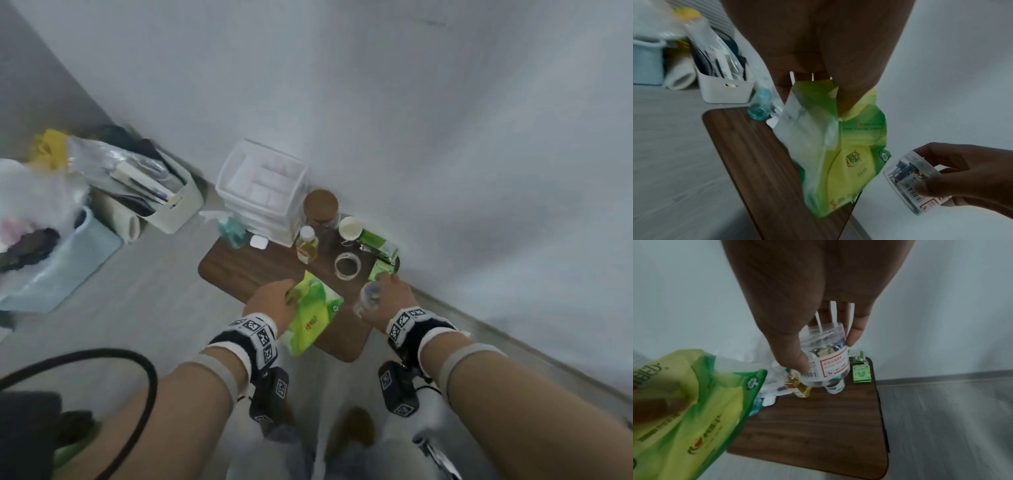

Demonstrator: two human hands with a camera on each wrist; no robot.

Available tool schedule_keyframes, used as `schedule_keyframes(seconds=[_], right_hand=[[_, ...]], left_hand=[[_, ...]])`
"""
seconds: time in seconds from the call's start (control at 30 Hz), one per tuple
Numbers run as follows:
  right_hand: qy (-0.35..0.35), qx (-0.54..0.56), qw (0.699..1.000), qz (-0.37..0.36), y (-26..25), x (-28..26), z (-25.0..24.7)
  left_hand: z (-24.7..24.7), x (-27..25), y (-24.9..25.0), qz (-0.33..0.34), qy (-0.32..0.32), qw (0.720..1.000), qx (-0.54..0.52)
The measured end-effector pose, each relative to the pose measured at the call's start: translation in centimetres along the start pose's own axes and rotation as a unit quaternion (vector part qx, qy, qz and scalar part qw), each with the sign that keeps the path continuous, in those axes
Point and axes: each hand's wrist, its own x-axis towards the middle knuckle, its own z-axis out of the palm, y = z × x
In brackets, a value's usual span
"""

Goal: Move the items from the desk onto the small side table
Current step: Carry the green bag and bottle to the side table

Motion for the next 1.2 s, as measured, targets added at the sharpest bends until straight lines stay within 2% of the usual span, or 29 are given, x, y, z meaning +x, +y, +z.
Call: schedule_keyframes(seconds=[0.17,0.27,0.37,0.53,0.67,0.8,0.93,1.03,1.2], right_hand=[[0.018,0.031,0.999,0.041,4.5,6.5,6.2],[0.026,0.017,0.998,0.062,7.1,10.4,10.4],[0.044,0.029,0.997,0.051,8.5,13.7,13.9],[0.093,0.037,0.995,0.026,9.6,17.7,17.4],[0.126,0.036,0.991,0.03,9.8,19.3,18.6],[0.117,0.049,0.992,0.025,9.7,19.0,18.4],[0.101,0.034,0.994,0.034,8.3,16.3,15.8],[0.072,0.009,0.997,0.005,5.7,12.7,12.1],[0.028,0.009,0.996,-0.082,-2.3,5.5,2.5]], left_hand=[[5.7,9.0,-2.2,0.042,-0.034,0.996,0.076],[9.4,14.4,-3.4,0.049,-0.02,0.992,0.116],[12.4,18.6,-4.3,0.063,-0.006,0.985,0.163],[16.5,23.2,-5.5,0.113,0.004,0.981,0.157],[17.9,24.6,-5.8,0.108,0.038,0.976,0.186],[18.1,24.0,-6.1,0.081,0.065,0.975,0.197],[16.3,20.8,-5.8,0.068,0.077,0.976,0.194],[12.9,16.5,-4.9,0.057,0.072,0.983,0.159],[3.1,6.3,-2.1,0.005,0.087,0.995,0.055]])
